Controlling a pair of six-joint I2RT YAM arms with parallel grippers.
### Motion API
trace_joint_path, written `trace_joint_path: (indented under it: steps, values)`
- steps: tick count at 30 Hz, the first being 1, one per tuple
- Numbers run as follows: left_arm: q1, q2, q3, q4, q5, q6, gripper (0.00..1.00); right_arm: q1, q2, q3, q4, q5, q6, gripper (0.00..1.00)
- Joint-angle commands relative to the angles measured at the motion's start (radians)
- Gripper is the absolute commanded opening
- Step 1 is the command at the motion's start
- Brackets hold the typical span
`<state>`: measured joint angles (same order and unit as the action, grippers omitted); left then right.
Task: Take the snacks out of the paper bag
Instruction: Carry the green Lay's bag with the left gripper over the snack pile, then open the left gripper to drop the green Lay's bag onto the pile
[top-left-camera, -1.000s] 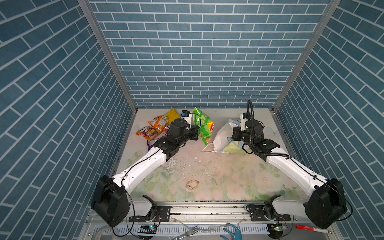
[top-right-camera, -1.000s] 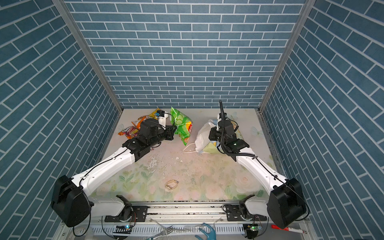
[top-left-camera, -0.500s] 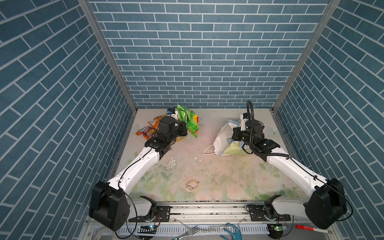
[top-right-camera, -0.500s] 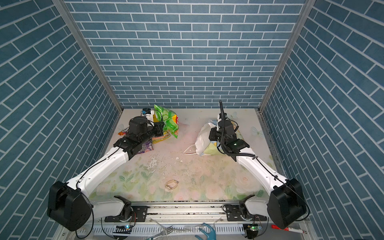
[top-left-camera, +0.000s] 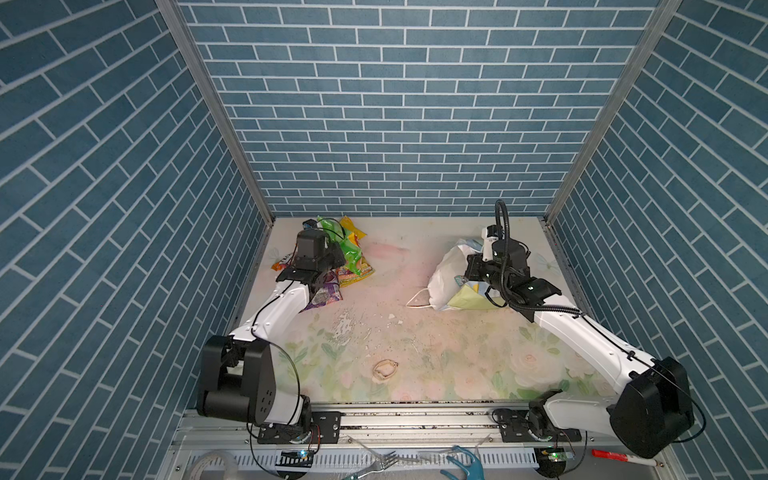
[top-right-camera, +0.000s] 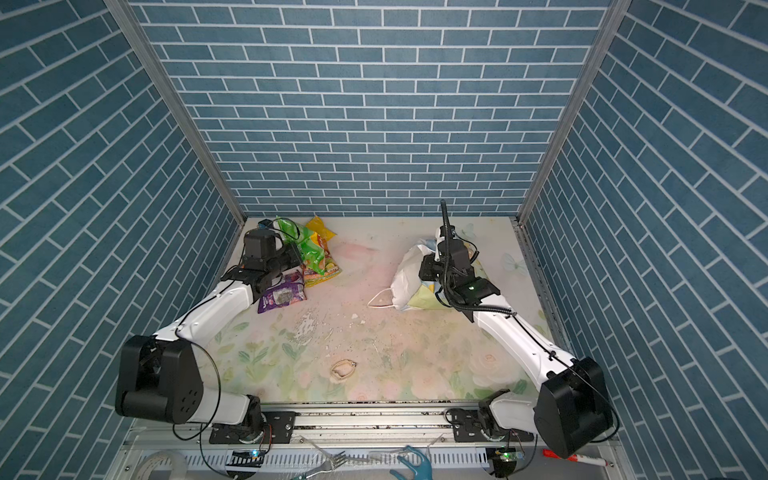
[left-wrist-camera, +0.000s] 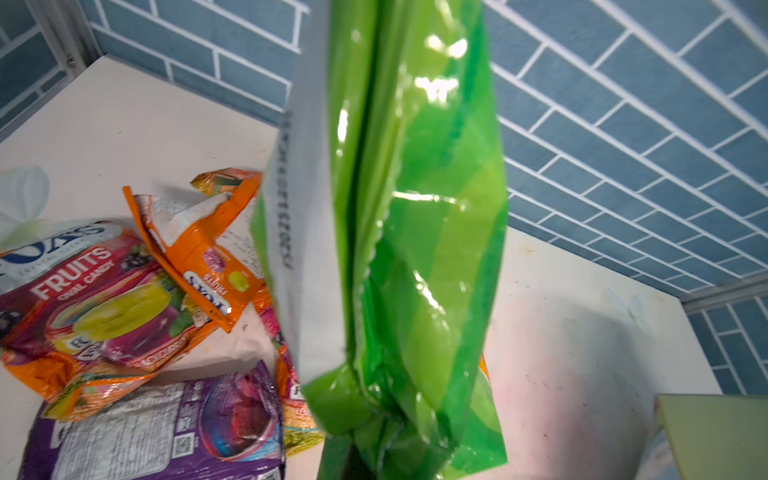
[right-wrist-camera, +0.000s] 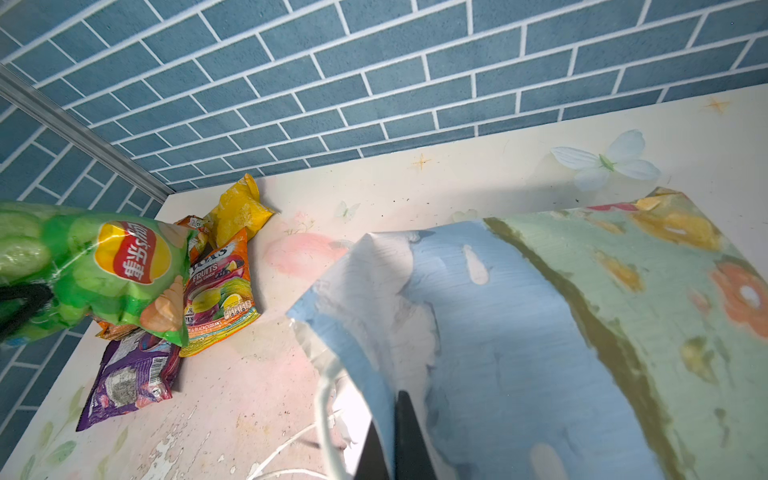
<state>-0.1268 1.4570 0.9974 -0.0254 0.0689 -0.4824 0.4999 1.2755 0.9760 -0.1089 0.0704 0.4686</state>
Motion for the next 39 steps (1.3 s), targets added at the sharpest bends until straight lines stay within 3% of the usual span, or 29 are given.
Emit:
trace_joint_path:
  steps: [1, 5, 6, 9, 11, 15, 26, 39]
  values:
    - [0.039, 0.036, 0.02, 0.029, 0.011, -0.002, 0.0, -0.008, -0.014, 0.005, 0.009, -0.009, 0.048, 0.0]
    - [0.065, 0.08, 0.041, 0.022, 0.028, -0.002, 0.0, -0.011, -0.009, 0.005, 0.011, -0.017, 0.054, 0.0]
    - [0.068, 0.088, 0.049, 0.016, 0.03, -0.001, 0.11, -0.012, -0.007, 0.005, 0.011, -0.019, 0.054, 0.0]
    - [0.072, 0.095, 0.064, 0.007, 0.043, 0.007, 0.56, -0.014, -0.005, 0.008, 0.008, -0.023, 0.056, 0.0]
    - [0.072, 0.081, 0.062, 0.015, 0.046, 0.02, 0.79, -0.014, -0.007, 0.012, 0.005, -0.024, 0.057, 0.0]
    - [0.072, 0.034, 0.052, 0.024, 0.047, 0.038, 0.97, -0.015, -0.005, 0.018, -0.003, -0.026, 0.055, 0.0]
    - [0.059, -0.122, 0.02, 0.003, 0.087, 0.038, 0.99, -0.017, 0.015, 0.049, -0.02, -0.04, 0.054, 0.0]
    - [-0.079, -0.26, 0.018, -0.03, 0.095, 0.046, 1.0, -0.018, 0.013, 0.092, -0.063, -0.044, 0.05, 0.0]
